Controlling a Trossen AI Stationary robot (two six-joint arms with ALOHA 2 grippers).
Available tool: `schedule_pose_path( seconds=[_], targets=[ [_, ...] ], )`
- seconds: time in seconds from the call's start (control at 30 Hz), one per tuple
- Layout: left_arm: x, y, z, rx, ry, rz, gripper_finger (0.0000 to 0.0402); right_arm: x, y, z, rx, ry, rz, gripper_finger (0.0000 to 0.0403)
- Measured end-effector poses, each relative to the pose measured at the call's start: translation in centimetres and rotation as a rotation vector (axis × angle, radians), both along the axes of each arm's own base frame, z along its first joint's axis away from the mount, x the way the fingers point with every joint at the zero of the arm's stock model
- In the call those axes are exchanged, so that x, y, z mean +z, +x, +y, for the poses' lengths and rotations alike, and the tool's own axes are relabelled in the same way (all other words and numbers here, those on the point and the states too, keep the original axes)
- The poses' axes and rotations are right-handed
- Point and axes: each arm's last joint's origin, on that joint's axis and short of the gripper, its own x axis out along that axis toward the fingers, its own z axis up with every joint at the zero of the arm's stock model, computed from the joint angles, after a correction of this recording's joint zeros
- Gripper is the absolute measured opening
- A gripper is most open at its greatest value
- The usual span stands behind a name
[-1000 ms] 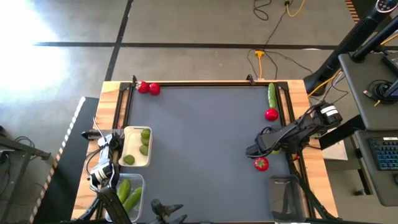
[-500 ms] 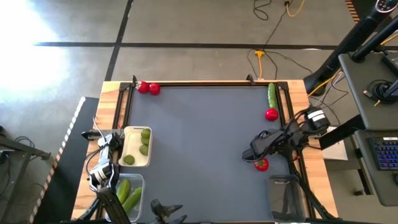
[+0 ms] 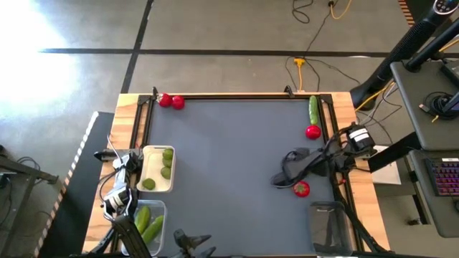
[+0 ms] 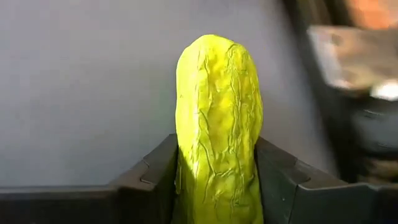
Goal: Sort produce into baskets
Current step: Put the green cucumber into the transparent bin
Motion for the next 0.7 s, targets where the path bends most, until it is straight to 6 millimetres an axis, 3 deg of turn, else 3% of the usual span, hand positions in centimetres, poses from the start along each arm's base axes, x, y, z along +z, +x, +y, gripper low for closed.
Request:
schedule_pose_path(
  seconds=[0.1,0.2,0.37,0.47,0.7],
  targets=[
    [0.0,0.0,0.1,0.0,0.011,0.004,0.021,1.0,2.1,0.2,0.136,-0.057,-0.1,0.0152],
    [-0.1,0.0,0.1,-0.002,0.02,0.008,0.021,2.3,5.5,0.7,0.382,-0.116,-0.245,0.0153],
    [-0.2,0.0,0.1,-0.006,0.044,0.024,0.021,3.9,12.5,3.1,1.103,-0.011,-0.391,0.0169],
    [-0.2,0.0,0.2,-0.006,0.045,0.025,0.021,4.2,15.4,5.3,1.471,0.023,-0.396,0.0167],
    [-0.6,-0.1,0.2,-0.001,0.011,0.074,0.021,2.4,19.5,7.9,1.699,0.011,-0.277,0.017]
  ],
)
